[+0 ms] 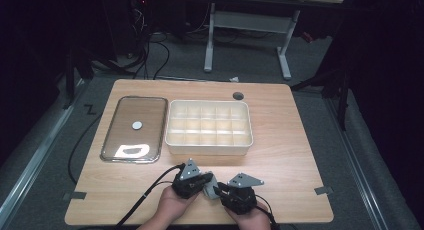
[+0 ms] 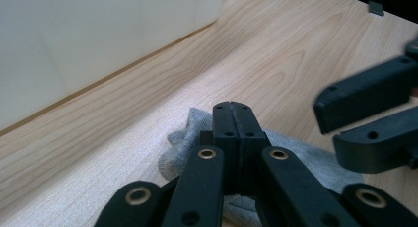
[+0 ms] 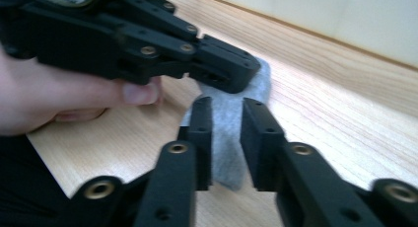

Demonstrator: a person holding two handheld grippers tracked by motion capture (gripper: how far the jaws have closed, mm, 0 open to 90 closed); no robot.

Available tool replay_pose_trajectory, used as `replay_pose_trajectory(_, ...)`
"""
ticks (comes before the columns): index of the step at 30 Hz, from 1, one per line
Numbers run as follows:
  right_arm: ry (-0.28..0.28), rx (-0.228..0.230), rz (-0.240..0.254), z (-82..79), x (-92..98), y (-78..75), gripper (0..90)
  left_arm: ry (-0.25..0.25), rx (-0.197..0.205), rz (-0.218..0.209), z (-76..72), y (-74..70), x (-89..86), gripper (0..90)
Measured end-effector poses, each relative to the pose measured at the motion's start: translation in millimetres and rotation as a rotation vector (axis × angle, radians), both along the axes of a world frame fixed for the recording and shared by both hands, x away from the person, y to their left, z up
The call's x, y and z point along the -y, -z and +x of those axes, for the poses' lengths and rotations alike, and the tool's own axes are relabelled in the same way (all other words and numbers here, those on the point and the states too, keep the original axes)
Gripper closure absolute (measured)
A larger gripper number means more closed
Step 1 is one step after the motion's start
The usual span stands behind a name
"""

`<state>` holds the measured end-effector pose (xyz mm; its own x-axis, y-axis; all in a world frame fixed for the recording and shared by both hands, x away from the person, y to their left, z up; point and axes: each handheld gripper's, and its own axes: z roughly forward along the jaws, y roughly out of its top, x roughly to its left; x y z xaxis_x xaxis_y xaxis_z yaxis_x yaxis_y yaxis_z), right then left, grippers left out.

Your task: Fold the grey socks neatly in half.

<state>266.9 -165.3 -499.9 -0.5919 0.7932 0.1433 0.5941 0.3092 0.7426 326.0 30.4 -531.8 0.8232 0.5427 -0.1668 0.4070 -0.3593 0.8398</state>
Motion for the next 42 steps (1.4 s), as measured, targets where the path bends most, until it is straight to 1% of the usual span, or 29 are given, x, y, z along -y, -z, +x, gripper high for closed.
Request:
replay_pose_trajectory(2, 0.003, -0.068, -0.007, 7.3, 0.3, 1.5, 66.7, -0.004, -0.002, -0.003, -0.1, 0.1, -0.3, 90.0)
replay_pose_trajectory(3, 0.0, -0.098, 0.0, 11.0, -0.1, 2.7, 63.8, -0.005, -0.006, -0.006, 0.5, 0.1, -0.9, 90.0)
replay_pose_trajectory(4, -0.002, -0.118, -0.004, 14.9, -0.8, 3.5, 61.2, -0.01, -0.01, -0.012, 0.8, 0.2, -1.4, 90.0)
replay_pose_trajectory(5, -0.002, -0.133, -0.02, 18.3, -2.1, 4.2, 58.7, -0.018, -0.014, -0.014, 0.6, 0.2, -2.1, 90.0)
replay_pose_trajectory(8, 0.016, -0.175, -0.037, 27.3, -5.3, 5.1, 51.0, -0.026, -0.01, -0.012, -0.2, 0.1, -3.0, 90.0)
replay_pose_trajectory(11, 0.023, -0.212, -0.043, 32.8, -7.9, 6.8, 47.5, -0.026, -0.012, -0.014, -0.2, 0.1, -3.6, 90.0)
replay_pose_trajectory(13, 0.025, -0.218, -0.051, 34.2, -9.8, 8.0, 47.2, -0.025, -0.01, -0.017, -0.7, 0.0, -4.1, 89.6)
replay_pose_trajectory(15, 0.026, -0.224, -0.044, 34.0, -10.5, 9.0, 48.4, -0.018, -0.008, -0.022, -1.3, -0.6, -4.7, 87.3)
replay_pose_trajectory(16, 0.02, -0.22, -0.042, 34.3, -9.9, 9.4, 48.8, -0.009, -0.005, -0.026, -1.9, -1.2, -5.3, 85.3)
replay_pose_trajectory(18, 0.023, -0.231, -0.038, 34.2, -9.4, 9.3, 49.2, 0.007, -0.009, -0.031, -2.8, -3.5, -8.2, 78.9)
replay_pose_trajectory(20, 0.016, -0.234, -0.035, 34.5, -9.4, 9.5, 49.9, -0.007, 0.012, -0.036, -5.8, -8.7, -15.7, 76.8)
replay_pose_trajectory(21, 0.016, -0.237, -0.036, 34.8, -9.5, 9.4, 49.9, -0.018, 0.024, -0.039, -7.5, -12.1, -21.4, 74.1)
replay_pose_trajectory(22, 0.011, -0.233, -0.039, 35.3, -9.4, 9.5, 50.0, -0.028, 0.035, -0.033, -9.2, -15.5, -28.0, 70.9)
replay_pose_trajectory(26, 0.001, -0.239, -0.039, 36.2, -9.1, 9.5, 50.0, -0.081, 0.062, 0.008, -17.6, -28.0, -63.4, 63.1)
replay_pose_trajectory(28, -0.002, -0.247, -0.04, 36.9, -9.3, 9.2, 50.0, -0.117, 0.098, 0.041, -23.7, -28.9, -82.1, 61.5)
replay_pose_trajectory(29, -0.003, -0.249, -0.038, 37.4, -9.5, 9.2, 50.0, -0.138, 0.113, 0.051, -26.7, -27.3, -90.9, 61.4)
replay_pose_trajectory(30, -0.007, -0.253, -0.04, 38.2, -10.2, 9.1, 49.9, -0.16, 0.123, 0.046, -29.4, -24.3, -99.2, 60.8)
replay_pose_trajectory(31, -0.007, -0.253, -0.04, 38.2, -10.2, 9.1, 49.9, -0.185, 0.124, 0.029, -31.4, -20.3, -107.0, 60.8)
replay_pose_trajectory(32, -0.014, -0.253, -0.045, 39.1, -10.3, 8.7, 50.0, -0.21, 0.104, 0.002, -32.5, -16.2, -115.6, 61.1)
replay_pose_trajectory(33, -0.012, -0.255, -0.05, 39.7, -11.4, 8.1, 50.0, -0.21, 0.088, -0.002, -31.7, -15.4, -119.2, 62.3)
replay_pose_trajectory(34, -0.013, -0.255, -0.057, 40.0, -12.2, 7.5, 50.2, -0.196, 0.079, 0.006, -30.0, -15.6, -122.2, 62.1)
replay_pose_trajectory(35, -0.015, -0.26, -0.065, 40.4, -13.1, 6.6, 50.3, -0.201, 0.101, 0.021, -29.2, -15.5, -124.1, 61.6)
replay_pose_trajectory(36, -0.018, -0.26, -0.069, 41.4, -14.0, 6.3, 50.3, -0.21, 0.111, 0.025, -27.8, -14.9, -126.5, 61.5)
replay_pose_trajectory(37, -0.015, -0.267, -0.075, 42.0, -15.3, 5.4, 50.3, -0.219, 0.099, 0.021, -25.5, -13.6, -128.9, 61.5)
replay_pose_trajectory(39, -0.023, -0.266, -0.085, 44.5, -16.8, 4.8, 50.3, -0.227, 0.066, 0.009, -21.7, -9.9, -131.8, 61.6)
replay_pose_trajectory(40, -0.018, -0.277, -0.081, 45.2, -18.0, 4.4, 50.4, -0.228, 0.06, 0.008, -20.9, -8.5, -132.0, 61.5)
replay_pose_trajectory(42, -0.027, -0.285, -0.08, 48.1, -19.3, 4.3, 50.3, -0.227, 0.064, 0.011, -20.8, -7.3, -131.7, 61.5)
